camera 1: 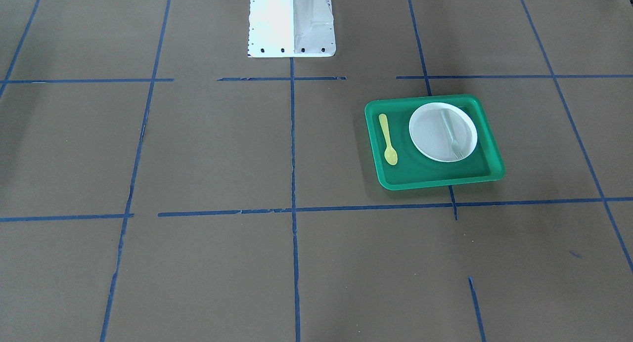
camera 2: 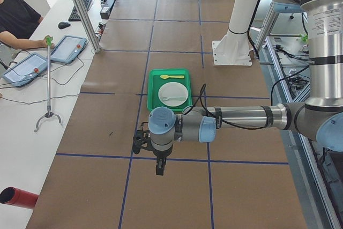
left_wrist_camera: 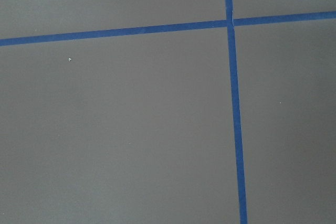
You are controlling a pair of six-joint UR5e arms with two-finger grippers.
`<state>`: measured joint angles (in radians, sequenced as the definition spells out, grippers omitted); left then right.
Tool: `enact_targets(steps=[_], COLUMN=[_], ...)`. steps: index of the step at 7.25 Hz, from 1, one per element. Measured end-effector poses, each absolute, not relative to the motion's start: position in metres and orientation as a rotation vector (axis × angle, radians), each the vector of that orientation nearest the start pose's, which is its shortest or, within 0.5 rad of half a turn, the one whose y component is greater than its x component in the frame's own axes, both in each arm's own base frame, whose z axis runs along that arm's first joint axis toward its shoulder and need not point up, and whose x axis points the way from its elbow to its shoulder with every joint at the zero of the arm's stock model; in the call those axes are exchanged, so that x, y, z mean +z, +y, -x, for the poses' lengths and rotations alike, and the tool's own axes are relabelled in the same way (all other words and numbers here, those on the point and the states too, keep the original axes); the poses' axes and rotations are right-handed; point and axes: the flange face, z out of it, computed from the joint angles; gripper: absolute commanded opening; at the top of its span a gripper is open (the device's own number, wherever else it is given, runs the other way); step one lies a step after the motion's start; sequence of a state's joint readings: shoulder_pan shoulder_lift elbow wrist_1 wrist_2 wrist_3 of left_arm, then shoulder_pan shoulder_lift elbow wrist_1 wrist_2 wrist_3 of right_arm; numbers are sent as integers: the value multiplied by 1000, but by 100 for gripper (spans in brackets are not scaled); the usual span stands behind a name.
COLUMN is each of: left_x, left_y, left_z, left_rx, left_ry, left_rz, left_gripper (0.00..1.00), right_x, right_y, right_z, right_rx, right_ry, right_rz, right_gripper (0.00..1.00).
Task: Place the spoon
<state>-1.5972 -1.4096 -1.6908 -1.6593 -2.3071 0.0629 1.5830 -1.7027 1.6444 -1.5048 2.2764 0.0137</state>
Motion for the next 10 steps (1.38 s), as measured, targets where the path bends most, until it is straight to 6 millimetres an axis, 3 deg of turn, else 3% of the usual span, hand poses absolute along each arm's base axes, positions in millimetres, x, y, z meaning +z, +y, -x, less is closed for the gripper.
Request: enact_targets(steps=[10], left_x=[657], left_y=[-424], left_z=[87], left_rx=[29], left_ry=[778], left_rz=[-100], left_gripper=[100], right_x=[682], right_y=[-435], right_z=[-74], right_rx=[22], right_ry=[-706], right_rz=[-7], right_gripper=[100])
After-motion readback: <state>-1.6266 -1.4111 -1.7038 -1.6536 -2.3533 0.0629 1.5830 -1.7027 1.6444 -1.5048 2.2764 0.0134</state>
